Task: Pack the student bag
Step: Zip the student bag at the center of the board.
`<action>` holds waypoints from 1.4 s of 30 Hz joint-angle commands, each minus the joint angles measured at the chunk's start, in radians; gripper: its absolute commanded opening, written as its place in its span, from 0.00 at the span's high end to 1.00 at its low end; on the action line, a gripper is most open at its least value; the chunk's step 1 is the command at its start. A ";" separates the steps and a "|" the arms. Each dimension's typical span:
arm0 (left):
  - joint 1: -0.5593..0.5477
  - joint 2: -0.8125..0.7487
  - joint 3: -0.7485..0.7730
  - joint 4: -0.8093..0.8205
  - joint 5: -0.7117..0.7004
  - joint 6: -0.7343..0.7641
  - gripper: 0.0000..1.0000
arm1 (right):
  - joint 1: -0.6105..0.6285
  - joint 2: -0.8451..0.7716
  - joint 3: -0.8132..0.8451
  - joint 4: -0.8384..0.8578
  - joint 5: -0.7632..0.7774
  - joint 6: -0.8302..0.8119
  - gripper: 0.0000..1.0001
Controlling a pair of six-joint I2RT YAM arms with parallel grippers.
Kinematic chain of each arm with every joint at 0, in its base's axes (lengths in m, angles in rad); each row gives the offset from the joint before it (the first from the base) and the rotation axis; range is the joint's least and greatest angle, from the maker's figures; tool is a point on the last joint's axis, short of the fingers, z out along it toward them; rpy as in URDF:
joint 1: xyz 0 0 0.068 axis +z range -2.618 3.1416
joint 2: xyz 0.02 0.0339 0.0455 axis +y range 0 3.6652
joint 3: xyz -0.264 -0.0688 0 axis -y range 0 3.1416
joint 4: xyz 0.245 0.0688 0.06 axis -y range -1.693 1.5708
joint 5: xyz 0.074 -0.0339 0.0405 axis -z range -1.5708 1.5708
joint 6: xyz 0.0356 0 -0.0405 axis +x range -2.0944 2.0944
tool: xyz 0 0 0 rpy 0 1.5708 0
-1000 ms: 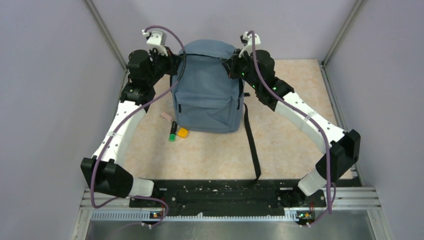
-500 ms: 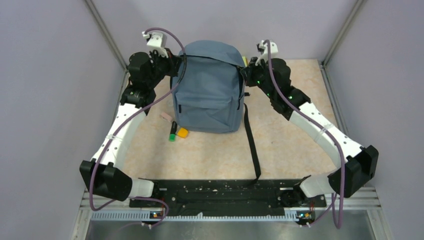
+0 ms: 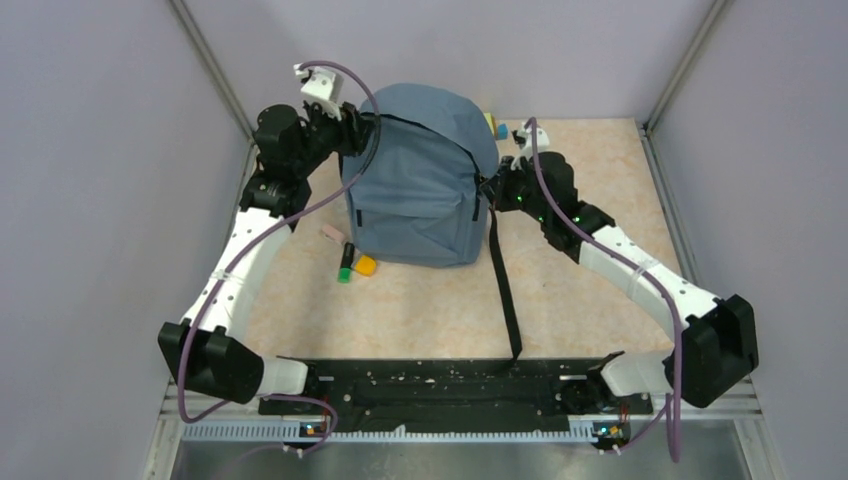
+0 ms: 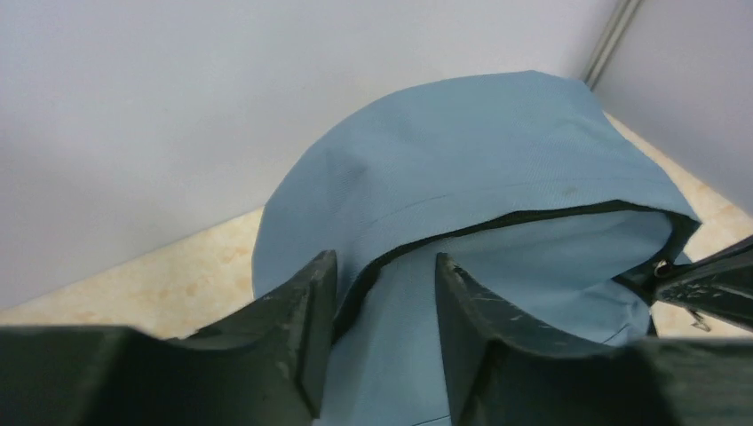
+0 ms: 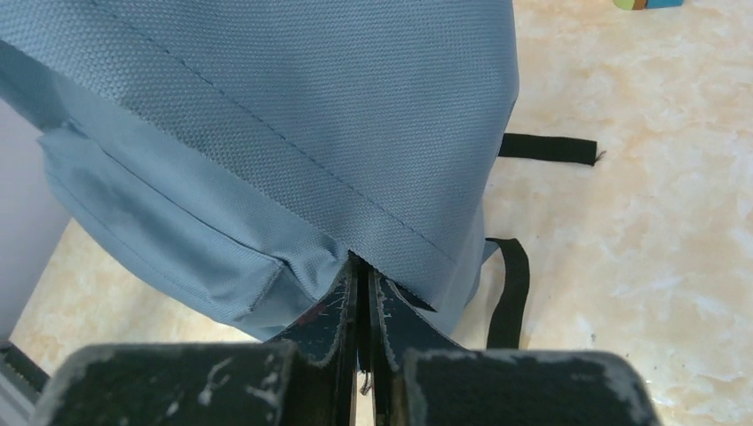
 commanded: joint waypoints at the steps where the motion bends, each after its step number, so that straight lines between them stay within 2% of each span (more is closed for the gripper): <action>1: -0.082 -0.052 0.087 0.049 0.035 0.270 0.26 | -0.014 -0.069 -0.003 -0.018 -0.049 0.021 1.00; 2: -0.131 -0.047 0.103 0.005 -0.015 0.394 0.17 | -0.014 -0.077 0.000 -0.019 -0.051 0.020 1.00; 3: -0.185 -0.040 0.118 -0.025 -0.072 0.494 0.14 | -0.014 -0.082 0.002 -0.020 -0.052 0.020 1.00; 6: -0.331 0.008 0.154 -0.083 -0.171 0.728 0.11 | -0.013 -0.092 0.008 -0.023 -0.058 0.020 1.00; 11: -0.477 0.148 0.248 -0.166 -0.280 0.929 0.09 | -0.014 -0.091 0.017 -0.025 -0.072 0.021 1.00; 15: -0.526 0.262 0.344 -0.261 -0.399 1.020 0.11 | -0.013 -0.099 0.022 -0.034 -0.068 0.013 1.00; 18: -0.529 0.298 0.384 -0.325 -0.399 1.031 0.13 | -0.014 -0.108 0.026 -0.043 -0.063 0.006 1.00; 23: -0.531 0.313 0.378 -0.338 -0.401 1.052 0.13 | -0.014 -0.113 0.035 -0.050 -0.068 -0.001 1.00; 24: -0.531 0.319 0.379 -0.333 -0.415 1.059 0.16 | -0.014 -0.114 0.035 -0.050 -0.071 -0.001 1.00; 25: -0.532 0.327 0.379 -0.322 -0.435 1.068 0.25 | -0.014 -0.115 0.034 -0.049 -0.073 0.000 1.00; 28: -0.541 0.346 0.372 -0.271 -0.504 1.085 0.60 | -0.014 -0.122 0.027 -0.048 -0.071 0.000 1.00; 30: -0.545 0.346 0.363 -0.224 -0.540 1.090 0.93 | -0.014 -0.131 0.016 -0.048 -0.061 0.002 1.00; 31: -0.547 0.341 0.345 -0.185 -0.556 1.091 1.00 | -0.014 -0.137 0.011 -0.047 -0.055 0.006 1.00; 38: -0.549 0.297 0.275 0.104 -0.618 1.036 1.00 | -0.014 -0.156 -0.087 -0.004 -0.022 0.078 1.00; 42: -0.549 0.298 0.287 0.183 -0.666 1.002 1.00 | -0.011 -0.159 -0.238 0.059 -0.094 0.160 1.00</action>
